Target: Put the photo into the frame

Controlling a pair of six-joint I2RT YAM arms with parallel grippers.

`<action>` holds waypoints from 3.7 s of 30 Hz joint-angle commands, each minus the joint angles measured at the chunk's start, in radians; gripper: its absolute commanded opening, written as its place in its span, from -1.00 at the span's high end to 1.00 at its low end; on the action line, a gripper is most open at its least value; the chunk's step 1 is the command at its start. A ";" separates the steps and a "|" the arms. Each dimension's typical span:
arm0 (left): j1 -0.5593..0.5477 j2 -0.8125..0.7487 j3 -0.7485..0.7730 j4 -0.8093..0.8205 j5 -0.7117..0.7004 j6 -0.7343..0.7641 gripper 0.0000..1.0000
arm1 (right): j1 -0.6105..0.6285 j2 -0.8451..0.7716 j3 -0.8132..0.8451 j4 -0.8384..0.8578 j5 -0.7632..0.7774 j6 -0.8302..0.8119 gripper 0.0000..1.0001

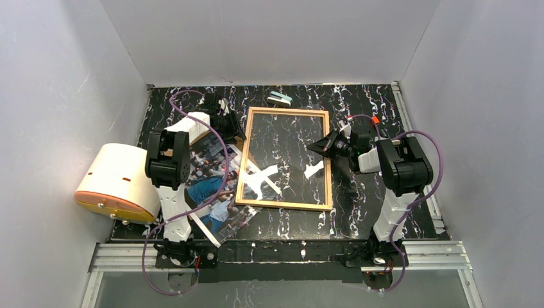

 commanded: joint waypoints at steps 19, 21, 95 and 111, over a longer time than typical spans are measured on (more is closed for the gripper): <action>0.002 0.021 0.006 0.001 0.068 0.008 -0.01 | -0.036 -0.017 -0.019 0.021 0.005 -0.038 0.97; 0.002 0.023 0.006 0.001 0.068 0.008 0.03 | -0.036 -0.009 -0.019 0.027 -0.002 -0.030 0.97; -0.117 -0.004 0.035 -0.106 -0.246 0.165 0.69 | -0.012 0.051 0.035 -0.152 -0.126 -0.042 0.74; -0.181 0.023 0.067 -0.189 -0.459 0.225 0.94 | -0.011 0.026 0.041 -0.188 -0.120 -0.052 0.66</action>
